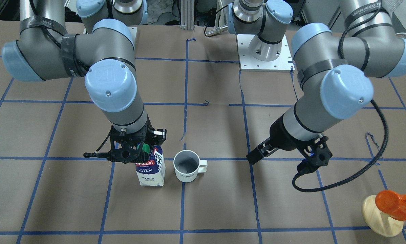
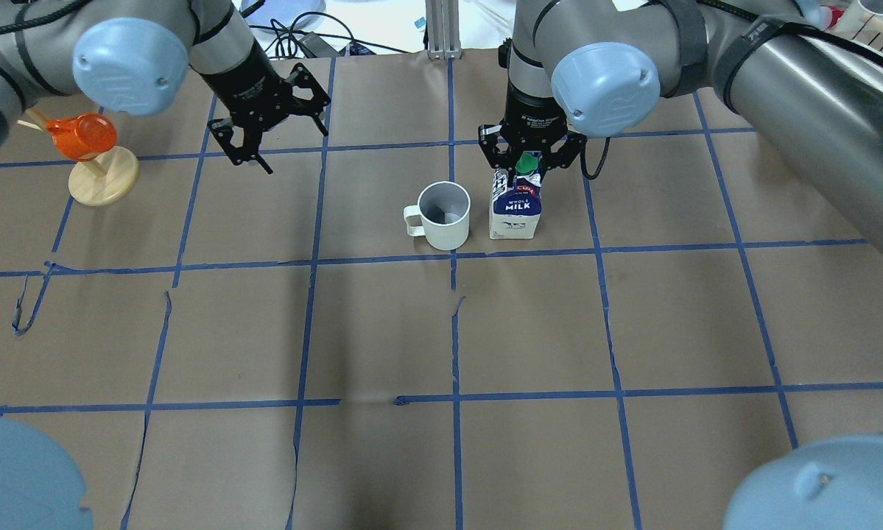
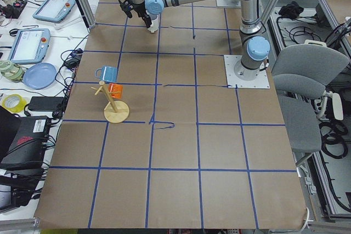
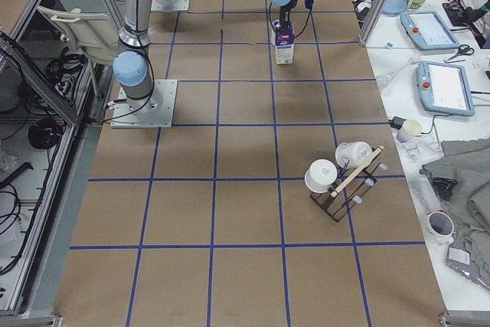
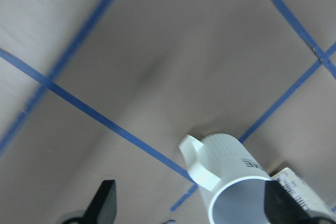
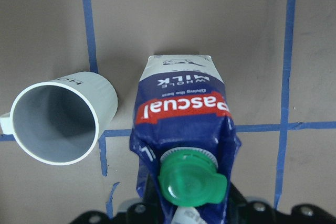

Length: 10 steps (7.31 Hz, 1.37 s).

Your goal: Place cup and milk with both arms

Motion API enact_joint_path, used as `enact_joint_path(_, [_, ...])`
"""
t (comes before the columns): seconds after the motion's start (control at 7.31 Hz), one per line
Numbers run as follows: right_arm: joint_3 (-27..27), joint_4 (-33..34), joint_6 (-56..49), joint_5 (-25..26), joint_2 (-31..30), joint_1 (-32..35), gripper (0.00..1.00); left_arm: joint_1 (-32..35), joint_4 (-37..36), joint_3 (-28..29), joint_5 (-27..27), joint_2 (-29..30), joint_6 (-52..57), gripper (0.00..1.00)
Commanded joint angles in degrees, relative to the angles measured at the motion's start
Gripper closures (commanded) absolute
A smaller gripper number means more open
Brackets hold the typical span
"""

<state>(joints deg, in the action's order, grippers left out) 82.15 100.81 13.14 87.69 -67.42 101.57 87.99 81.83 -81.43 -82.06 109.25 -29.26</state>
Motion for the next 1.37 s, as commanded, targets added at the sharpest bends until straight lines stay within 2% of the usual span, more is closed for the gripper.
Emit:
enact_joint_path(0.0, [0.03, -0.09, 0.22, -0.06, 0.1, 0.73, 0.67, -2.29, 0.79, 1.18, -4.34, -3.85, 11.73, 0.0])
enact_joint_path(0.14, [0.03, 0.0, 0.22, -0.06, 0.19, 0.82, 0.66, -3.69, 1.31, 1.97, -4.25, -5.61, 15.6, 0.0])
enact_joint_path(0.27, [0.12, -0.09, 0.22, 0.02, 0.19, 0.82, 0.52, -3.62, 2.19, 1.72, -4.08, -7.02, 16.33, 0.0])
enact_joint_path(0.41, [0.2, -0.09, 0.22, 0.29, 0.19, 0.82, 0.16, -3.53, 2.28, 1.45, -4.6, -7.99, 16.34, 0.0])
enact_joint_path(0.55, [0.21, -0.09, 0.22, 0.29, 0.19, 0.82, 0.0, -3.61, 2.2, 0.58, -4.6, -8.61, 16.34, 0.0])
enact_joint_path(0.68, [0.03, -0.09, 0.13, 0.46, 0.1, 0.73, 0.0, -3.7, 1.76, -0.47, -4.78, -8.79, 16.6, 0.0])
enact_joint_path(0.96, [-1.63, -0.7, -1.01, 0.9, -2.08, -0.93, 0.0, -3.44, 1.75, -1.54, -5.66, -9.93, 23.77, 0.0])
enact_joint_path(1.23, [-1.11, -8.57, -3.97, 0.9, -9.09, -6.36, 0.0, -1.78, 3.07, -2.5, -5.92, -11.69, 25.12, 0.0])
